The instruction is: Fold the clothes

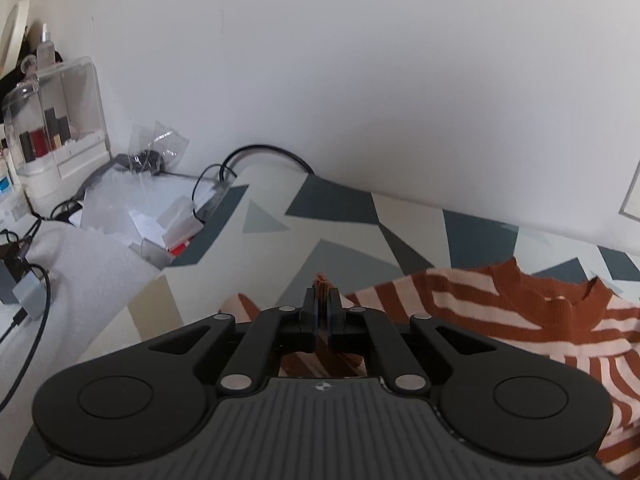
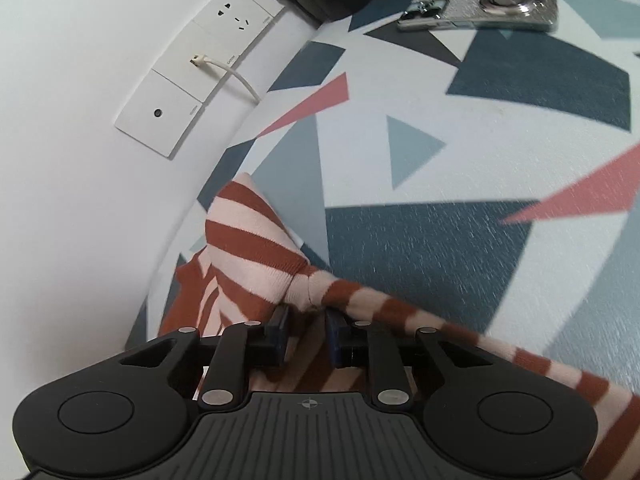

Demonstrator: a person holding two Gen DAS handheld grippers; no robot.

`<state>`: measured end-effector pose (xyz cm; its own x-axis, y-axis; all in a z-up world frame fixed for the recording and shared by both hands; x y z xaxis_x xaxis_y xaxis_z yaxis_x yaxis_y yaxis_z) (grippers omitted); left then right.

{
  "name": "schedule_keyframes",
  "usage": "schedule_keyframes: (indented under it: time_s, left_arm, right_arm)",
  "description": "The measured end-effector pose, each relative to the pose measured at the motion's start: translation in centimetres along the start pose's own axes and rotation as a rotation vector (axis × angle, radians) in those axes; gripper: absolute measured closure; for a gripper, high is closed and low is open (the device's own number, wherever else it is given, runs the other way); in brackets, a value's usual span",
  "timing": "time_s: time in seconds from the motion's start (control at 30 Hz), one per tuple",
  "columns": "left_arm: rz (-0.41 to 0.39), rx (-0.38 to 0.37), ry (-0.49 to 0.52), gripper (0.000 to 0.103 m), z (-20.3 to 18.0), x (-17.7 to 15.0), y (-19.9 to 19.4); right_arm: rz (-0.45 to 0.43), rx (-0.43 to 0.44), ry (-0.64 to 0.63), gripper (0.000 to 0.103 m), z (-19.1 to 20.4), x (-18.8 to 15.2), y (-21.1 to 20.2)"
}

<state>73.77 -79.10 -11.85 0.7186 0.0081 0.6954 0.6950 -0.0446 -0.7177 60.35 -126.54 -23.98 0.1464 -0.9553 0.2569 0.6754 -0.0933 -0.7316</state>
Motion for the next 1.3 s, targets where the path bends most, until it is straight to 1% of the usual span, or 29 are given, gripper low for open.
schedule_keyframes:
  time_s: [0.1, 0.2, 0.27, 0.3, 0.4, 0.47, 0.53, 0.67, 0.77, 0.83, 0.87, 0.93, 0.97, 1.0, 1.03, 1.07, 1.2, 1.3]
  left_arm:
    - [0.025, -0.022, -0.024, 0.099, 0.0, -0.5, 0.0]
    - [0.039, -0.055, -0.048, 0.099, -0.5, -0.9, -0.5]
    - [0.046, -0.080, -0.040, 0.099, -1.1, -1.4, -0.9]
    - [0.054, -0.091, -0.027, 0.099, -1.5, -1.8, -1.0]
    - [0.076, -0.099, -0.011, 0.099, -1.8, -2.8, -1.0]
    - [0.091, -0.102, -0.003, 0.099, -1.9, -3.5, -1.0]
    - [0.093, -0.101, -0.004, 0.099, -1.7, -3.7, -0.9]
    - [0.085, -0.098, -0.002, 0.099, -1.6, -3.4, -0.9]
    - [0.072, -0.089, 0.027, 0.099, -2.1, -3.5, -1.0]
    - [0.069, -0.080, 0.043, 0.099, -2.3, -3.6, -1.0]
    - [0.071, -0.074, 0.048, 0.097, -2.3, -3.6, -1.0]
    - [0.084, -0.064, 0.047, 0.094, -2.2, -3.8, -0.7]
    - [0.089, -0.062, 0.044, 0.094, -2.2, -3.9, -0.5]
    - [0.090, -0.061, 0.041, 0.094, -2.1, -3.9, -0.4]
    - [0.089, -0.060, 0.040, 0.095, -2.0, -4.0, -0.4]
    - [0.084, -0.062, 0.040, 0.097, -2.0, -4.1, -0.3]
    - [0.051, -0.063, 0.041, 0.098, -2.0, -3.5, -0.6]
    - [0.002, -0.057, 0.038, 0.098, -2.0, -2.4, -1.4]
  right_arm:
    - [0.020, 0.014, 0.007, 0.099, 0.3, 0.2, -0.3]
    - [-0.016, 0.014, -0.008, 0.099, 0.4, 0.7, -2.2]
    - [-0.052, -0.004, -0.015, 0.099, -0.1, 1.0, -3.5]
    - [-0.065, -0.026, -0.018, 0.099, -0.6, 1.2, -3.9]
    - [-0.041, -0.086, 0.016, 0.100, -2.7, 1.2, -3.8]
    - [-0.051, -0.096, 0.025, 0.095, -3.2, 1.2, -4.2]
    - [-0.065, -0.104, 0.032, 0.093, -3.6, 1.3, -4.8]
    - [-0.130, -0.060, -0.073, 0.081, -1.0, 2.5, -5.0]
    - [-0.147, -0.023, -0.164, 0.079, 1.5, 3.5, -3.6]
    - [-0.127, -0.064, -0.223, 0.078, 2.5, 4.1, -1.4]
    - [-0.115, -0.088, -0.252, 0.077, 3.0, 4.3, -0.2]
    - [-0.108, -0.133, -0.267, 0.072, 3.3, 4.6, 1.4]
    - [-0.100, -0.148, -0.275, 0.073, 3.5, 4.8, 2.2]
    - [-0.098, -0.159, -0.283, 0.078, 3.7, 5.0, 2.9]
    - [-0.096, -0.160, -0.290, 0.083, 3.9, 5.0, 3.5]
    - [-0.089, -0.166, -0.301, 0.091, 4.0, 5.1, 4.2]
    - [-0.101, -0.179, -0.343, 0.095, 5.0, 5.5, 5.7]
    - [-0.101, -0.184, -0.346, 0.096, 5.3, 5.8, 6.0]
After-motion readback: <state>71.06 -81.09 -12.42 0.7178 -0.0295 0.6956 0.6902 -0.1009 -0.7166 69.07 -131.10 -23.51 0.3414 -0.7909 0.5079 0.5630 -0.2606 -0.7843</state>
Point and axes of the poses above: each gripper's, at about its wrist camera, not at the fingertips, and y roughly the way its jaws point, z to its left, x to its top, the point moved 7 cm from there along y, roughly the way its jaws point, and after that the axes turned 7 degrees about z, right-handed, at the moved point
